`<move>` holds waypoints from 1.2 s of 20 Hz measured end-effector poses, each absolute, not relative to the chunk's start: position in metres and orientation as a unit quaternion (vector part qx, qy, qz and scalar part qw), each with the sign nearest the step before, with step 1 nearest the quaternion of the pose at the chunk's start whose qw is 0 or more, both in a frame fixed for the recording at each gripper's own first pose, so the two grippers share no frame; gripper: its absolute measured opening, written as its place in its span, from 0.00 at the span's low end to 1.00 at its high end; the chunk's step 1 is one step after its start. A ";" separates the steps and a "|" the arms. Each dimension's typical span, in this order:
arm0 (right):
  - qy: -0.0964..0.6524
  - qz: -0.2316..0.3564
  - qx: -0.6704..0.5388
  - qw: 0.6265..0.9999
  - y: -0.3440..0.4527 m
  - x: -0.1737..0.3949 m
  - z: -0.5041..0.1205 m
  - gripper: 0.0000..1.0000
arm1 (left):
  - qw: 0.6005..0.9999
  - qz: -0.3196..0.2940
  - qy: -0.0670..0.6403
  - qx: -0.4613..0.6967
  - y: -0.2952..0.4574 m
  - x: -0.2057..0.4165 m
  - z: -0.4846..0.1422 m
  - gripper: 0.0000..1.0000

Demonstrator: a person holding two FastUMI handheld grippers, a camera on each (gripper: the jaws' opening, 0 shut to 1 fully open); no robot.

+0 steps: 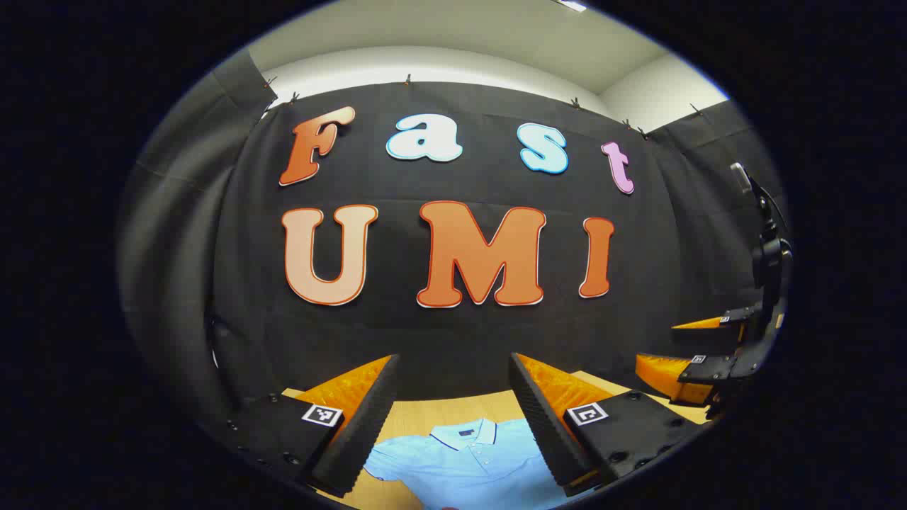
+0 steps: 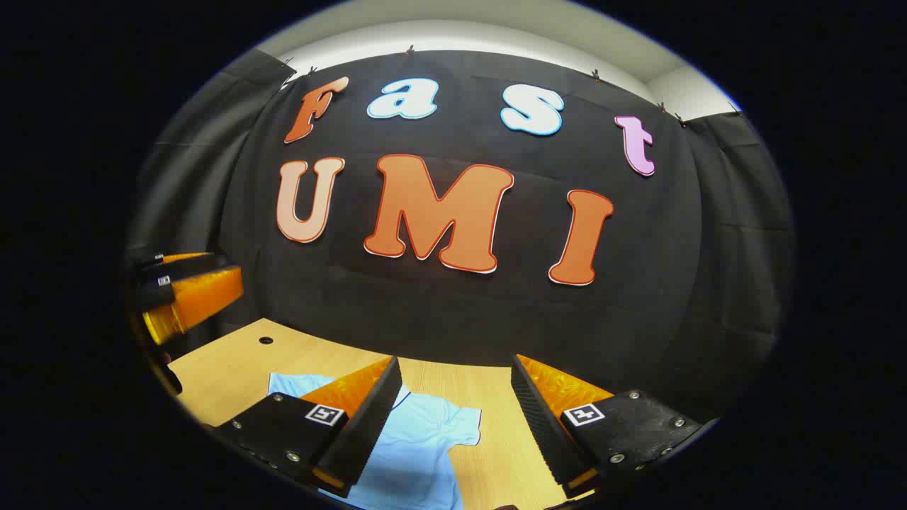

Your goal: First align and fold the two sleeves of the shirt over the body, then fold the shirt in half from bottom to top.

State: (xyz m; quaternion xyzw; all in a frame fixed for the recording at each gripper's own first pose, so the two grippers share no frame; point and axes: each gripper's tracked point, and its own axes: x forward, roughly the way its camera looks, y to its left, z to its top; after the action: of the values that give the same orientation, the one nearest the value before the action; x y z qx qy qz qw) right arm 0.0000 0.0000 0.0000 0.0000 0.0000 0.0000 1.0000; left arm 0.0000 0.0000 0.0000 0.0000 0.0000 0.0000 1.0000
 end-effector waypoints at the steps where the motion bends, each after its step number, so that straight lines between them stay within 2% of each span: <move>1: 0.004 0.007 0.001 1.000 -0.002 0.004 -0.002 0.97 | 1.000 0.010 -0.003 0.001 -0.001 0.000 0.001 0.99; 15: 0.080 0.050 0.017 0.995 -0.036 0.081 -0.041 0.97 | 0.997 0.058 -0.036 0.033 -0.021 0.003 0.026 1.00; 19: 0.137 0.047 0.013 0.989 -0.041 0.108 -0.073 0.97 | 0.995 0.085 -0.029 0.039 -0.016 0.003 0.023 0.99; 24: 0.224 0.082 0.045 0.970 -0.029 0.134 -0.116 0.97 | 0.992 0.118 -0.018 0.043 -0.003 0.005 0.017 1.00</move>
State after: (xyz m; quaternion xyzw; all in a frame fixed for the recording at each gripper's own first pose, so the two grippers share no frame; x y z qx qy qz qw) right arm 0.1339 -0.0285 -0.1155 0.0449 0.2243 0.0821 0.9700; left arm 0.0046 -0.0035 0.0166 0.0434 -0.0176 0.1184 0.9919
